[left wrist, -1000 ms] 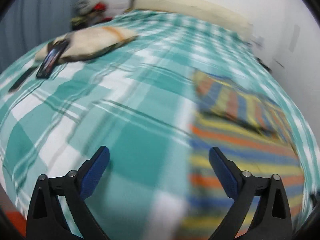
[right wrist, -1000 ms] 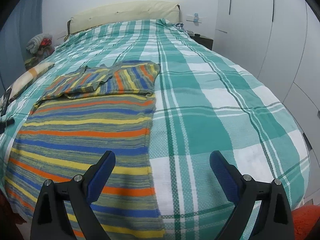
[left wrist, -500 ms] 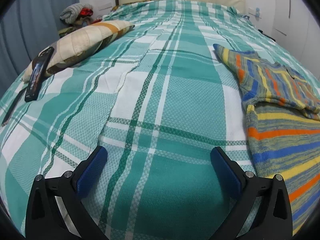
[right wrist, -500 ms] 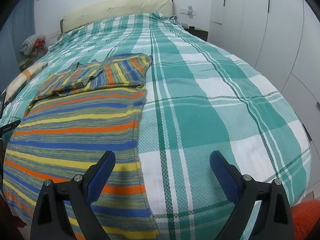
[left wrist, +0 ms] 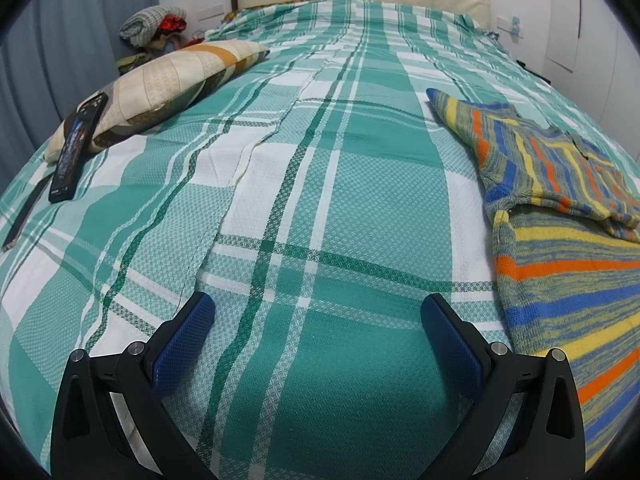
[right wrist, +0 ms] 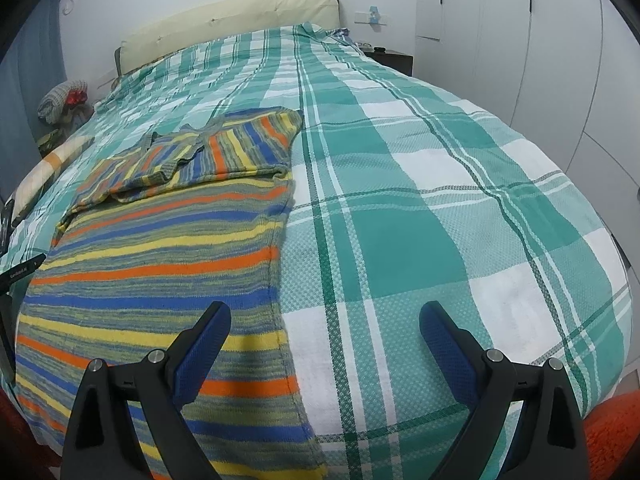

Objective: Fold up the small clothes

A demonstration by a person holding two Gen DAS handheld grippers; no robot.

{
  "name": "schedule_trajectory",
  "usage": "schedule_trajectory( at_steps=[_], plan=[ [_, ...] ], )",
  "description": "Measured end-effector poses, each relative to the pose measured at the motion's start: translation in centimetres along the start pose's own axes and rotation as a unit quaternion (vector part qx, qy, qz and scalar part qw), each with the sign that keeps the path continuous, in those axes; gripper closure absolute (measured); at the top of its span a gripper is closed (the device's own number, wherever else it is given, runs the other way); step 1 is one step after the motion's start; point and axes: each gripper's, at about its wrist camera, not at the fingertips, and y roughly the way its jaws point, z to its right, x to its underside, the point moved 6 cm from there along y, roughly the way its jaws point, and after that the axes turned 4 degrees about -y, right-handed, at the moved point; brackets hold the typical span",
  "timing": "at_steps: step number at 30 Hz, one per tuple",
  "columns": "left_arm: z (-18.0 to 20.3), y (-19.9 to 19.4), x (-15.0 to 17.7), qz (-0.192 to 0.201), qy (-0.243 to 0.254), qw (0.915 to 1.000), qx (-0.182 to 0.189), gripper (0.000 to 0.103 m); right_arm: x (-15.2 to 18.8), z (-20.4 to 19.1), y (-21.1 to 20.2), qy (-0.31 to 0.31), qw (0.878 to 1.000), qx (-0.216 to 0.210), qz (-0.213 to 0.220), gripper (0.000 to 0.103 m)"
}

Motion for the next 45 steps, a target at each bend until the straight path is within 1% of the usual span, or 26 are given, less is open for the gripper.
schedule_trajectory(
  at_steps=[6,14,45],
  plan=[
    [0.01,-0.04,0.02,0.000,0.000,1.0000,0.000,0.000,0.05,0.02,-0.43,0.000,1.000,-0.001,0.004,0.008],
    [0.00,0.00,0.00,0.000,0.000,1.0000,0.000,0.000,-0.12,0.36,-0.69,0.015,1.000,-0.005,0.005,0.008],
    [0.02,0.03,-0.02,0.000,0.000,1.0000,0.000,0.000,0.36,-0.15,-0.03,0.011,1.000,-0.012,-0.003,0.008]
  ],
)
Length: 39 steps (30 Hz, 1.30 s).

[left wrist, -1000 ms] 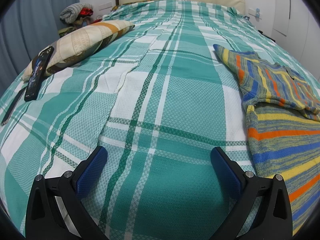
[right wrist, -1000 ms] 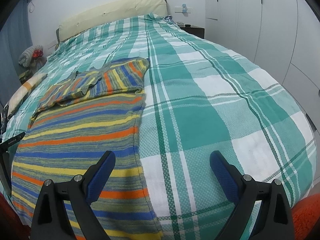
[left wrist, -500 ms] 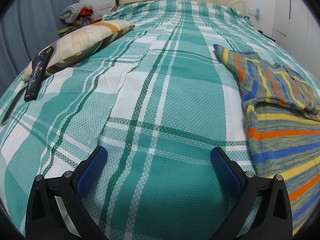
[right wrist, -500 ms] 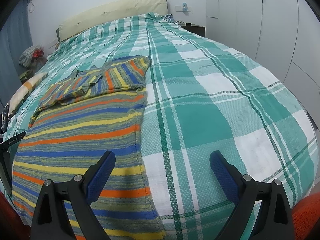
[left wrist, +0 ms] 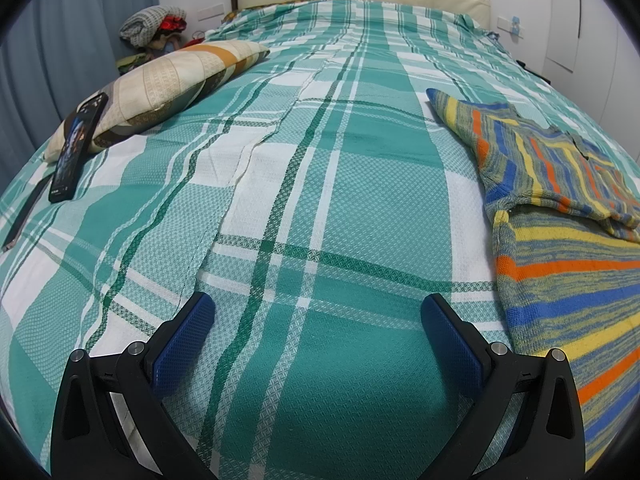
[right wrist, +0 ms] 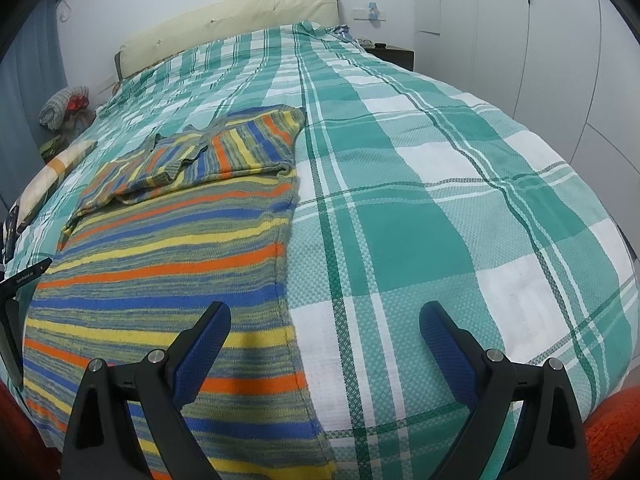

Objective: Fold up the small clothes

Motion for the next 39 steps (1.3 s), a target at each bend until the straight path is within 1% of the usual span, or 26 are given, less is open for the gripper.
schedule_trajectory(
  at_steps=[39],
  plan=[
    [0.01,-0.01,0.01,0.000,0.000,1.0000,0.000,0.000,0.25,-0.35,0.04,-0.003,1.000,-0.003,-0.005,0.008]
  ],
)
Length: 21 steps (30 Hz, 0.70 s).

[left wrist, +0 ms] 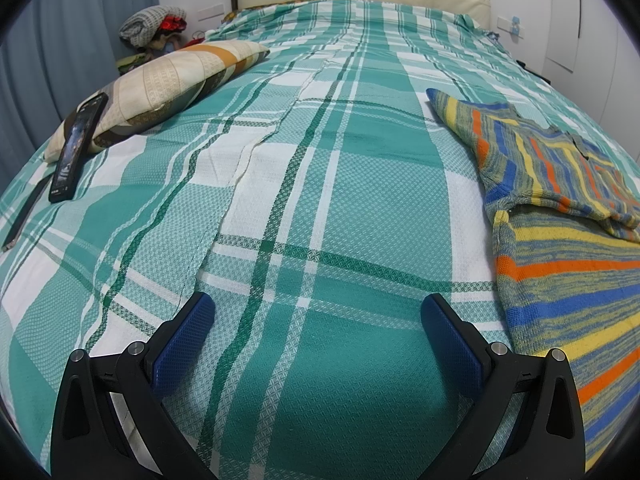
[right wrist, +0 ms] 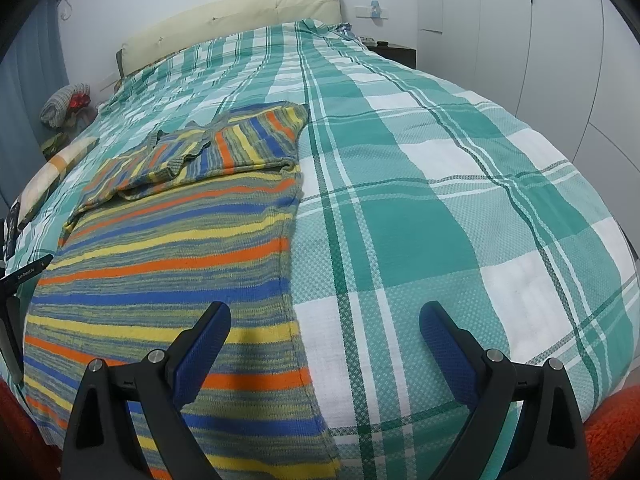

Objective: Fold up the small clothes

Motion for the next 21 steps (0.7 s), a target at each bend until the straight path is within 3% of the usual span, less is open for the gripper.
schedule_trajectory(
  at_steps=[21],
  plan=[
    [0.00,0.01,0.00,0.000,0.000,1.0000,0.000,0.000,-0.14,-0.17,0.03,0.000,1.000,-0.004,-0.002,0.008]
  ],
)
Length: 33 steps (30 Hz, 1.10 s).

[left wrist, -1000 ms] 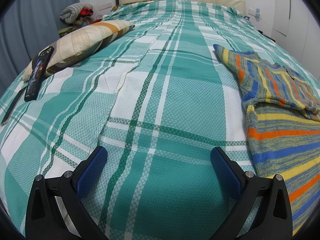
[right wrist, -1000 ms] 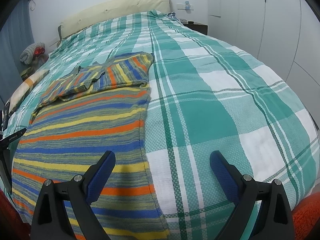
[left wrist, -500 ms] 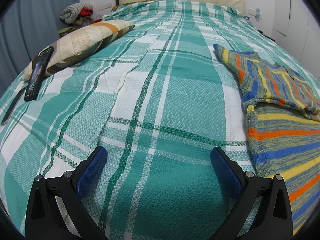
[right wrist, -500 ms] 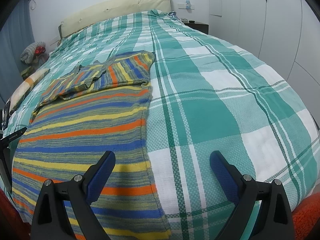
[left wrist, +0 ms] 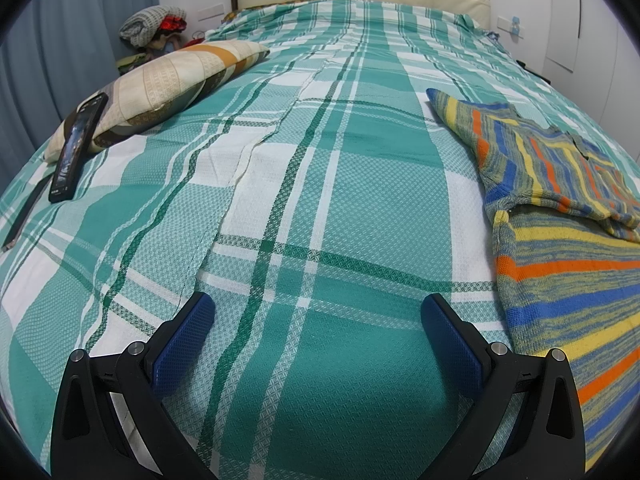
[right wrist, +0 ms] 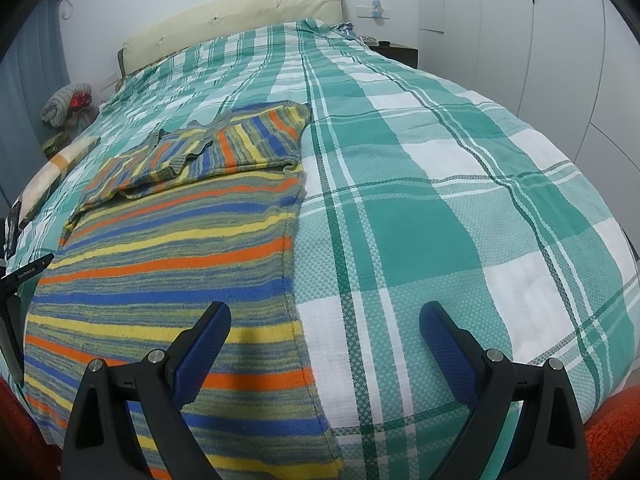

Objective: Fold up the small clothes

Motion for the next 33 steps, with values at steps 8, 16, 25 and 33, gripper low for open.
schedule_trajectory(
  at_steps=[8,16,25,33],
  plan=[
    [0.00,0.01,0.00,0.000,0.000,1.0000,0.000,0.000,0.07,-0.02,0.00,0.000,1.000,0.000,-0.001,0.008],
    [0.01,-0.02,0.01,0.000,0.000,1.0000,0.000,0.000,0.13,-0.09,0.11,0.000,1.000,-0.001,-0.002,0.008],
    [0.00,-0.01,0.00,0.000,0.000,1.0000,0.000,0.000,0.13,-0.10,0.12,-0.001,1.000,-0.001,-0.001,0.008],
    [0.00,-0.01,0.00,0.000,0.000,1.0000,0.000,0.000,-0.05,-0.01,0.16,-0.006,1.000,0.008,0.002,0.008]
  ],
)
